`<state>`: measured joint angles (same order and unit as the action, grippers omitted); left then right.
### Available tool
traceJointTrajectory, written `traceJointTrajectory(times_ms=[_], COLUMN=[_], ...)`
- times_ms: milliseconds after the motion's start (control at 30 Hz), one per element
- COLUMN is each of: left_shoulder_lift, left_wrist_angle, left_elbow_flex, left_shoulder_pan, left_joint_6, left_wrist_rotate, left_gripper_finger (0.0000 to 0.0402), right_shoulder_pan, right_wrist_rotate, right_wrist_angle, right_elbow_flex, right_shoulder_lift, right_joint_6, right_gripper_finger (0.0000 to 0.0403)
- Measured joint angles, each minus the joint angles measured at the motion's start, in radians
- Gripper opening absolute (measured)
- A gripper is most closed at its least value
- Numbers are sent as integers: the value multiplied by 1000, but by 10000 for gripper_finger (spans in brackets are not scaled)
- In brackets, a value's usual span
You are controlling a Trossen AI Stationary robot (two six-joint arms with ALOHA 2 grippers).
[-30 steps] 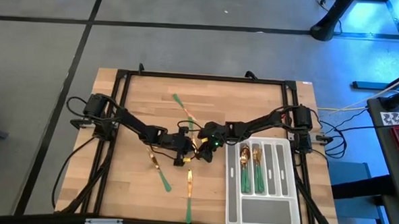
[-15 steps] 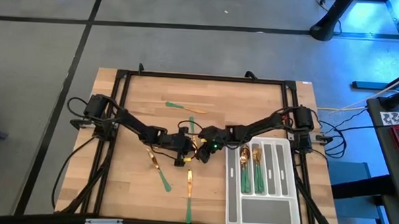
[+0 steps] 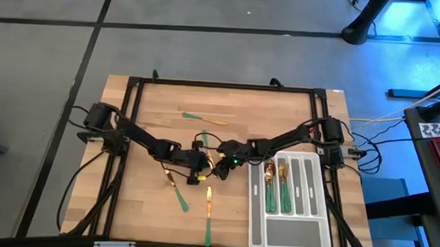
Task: Sort silverware
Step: Put the middle right green knife into the silverware rack
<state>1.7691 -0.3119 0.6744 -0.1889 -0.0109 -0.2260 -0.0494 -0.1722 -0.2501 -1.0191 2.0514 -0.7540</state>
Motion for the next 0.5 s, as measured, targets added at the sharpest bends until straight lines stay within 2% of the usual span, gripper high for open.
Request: traceJointTrajectory(times_ms=[200, 333, 500], left_shoulder_lift=[-101, -77, -1], left_wrist_angle=[122, 181, 119], left_elbow_flex=[4, 3, 8], left_shoulder_pan=[-1, -1, -16], left_joint_6=[-31, -64, -109], left_wrist_rotate=[-7, 42, 54], left_gripper_finger=[2, 1, 1], right_shoulder_pan=[0, 1, -9], right_wrist_rotate=[0, 6, 10], right_wrist_angle=[3, 4, -27], right_elbow_flex=[1, 1, 4], right_shoulder_lift=[0, 0, 0], right_joint_6=[3, 6, 40], right_gripper_finger=[201, 201, 201])
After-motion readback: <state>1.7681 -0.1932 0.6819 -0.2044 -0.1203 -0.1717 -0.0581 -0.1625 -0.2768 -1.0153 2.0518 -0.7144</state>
